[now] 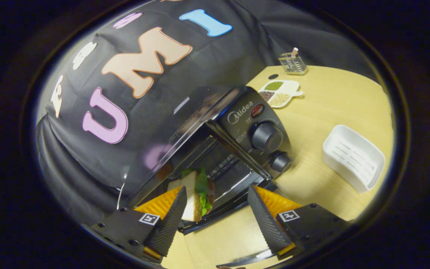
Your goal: Open the toaster oven, put the food inside, and close the toaster oven door.
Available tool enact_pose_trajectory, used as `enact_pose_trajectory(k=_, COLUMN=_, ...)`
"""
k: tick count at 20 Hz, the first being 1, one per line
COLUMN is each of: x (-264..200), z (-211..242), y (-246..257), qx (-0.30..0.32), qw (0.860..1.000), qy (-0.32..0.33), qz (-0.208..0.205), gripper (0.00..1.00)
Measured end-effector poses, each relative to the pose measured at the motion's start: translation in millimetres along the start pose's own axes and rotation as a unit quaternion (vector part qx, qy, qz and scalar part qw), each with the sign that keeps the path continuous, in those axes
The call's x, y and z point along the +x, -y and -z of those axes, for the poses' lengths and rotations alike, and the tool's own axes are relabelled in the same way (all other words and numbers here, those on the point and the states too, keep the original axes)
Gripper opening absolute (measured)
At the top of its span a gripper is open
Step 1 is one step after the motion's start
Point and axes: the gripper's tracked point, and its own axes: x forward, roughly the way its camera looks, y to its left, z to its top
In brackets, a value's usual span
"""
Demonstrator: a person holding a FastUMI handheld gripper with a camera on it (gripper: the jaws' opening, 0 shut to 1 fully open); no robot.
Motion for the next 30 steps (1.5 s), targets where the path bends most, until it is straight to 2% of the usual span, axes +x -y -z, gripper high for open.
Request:
enact_pose_trajectory(k=3, x=-19, z=5, y=1, qx=-0.036, qw=0.999, qy=-0.013, qz=0.002, gripper=0.99)
enact_pose_trajectory(k=7, x=-50, z=31, y=-10, qx=-0.074, qw=0.996, qy=-0.047, qz=-0.022, gripper=0.99)
enact_pose_trajectory(k=14, x=-84, z=96, y=-5, qx=-0.156, qw=0.979, qy=-0.131, qz=-0.027, gripper=0.99)
enact_pose_trajectory(k=23, x=-107, z=149, y=45, qx=-0.264, qw=0.941, qy=-0.212, qz=0.026, gripper=0.99)
enact_pose_trajectory(k=27, x=-101, z=166, y=68, qx=-0.306, qw=0.920, qy=-0.240, qz=0.054, gripper=1.00)
enact_pose_trajectory(k=30, x=-92, z=176, y=77, qx=-0.325, qw=0.909, qy=-0.253, qz=0.062, gripper=1.00)
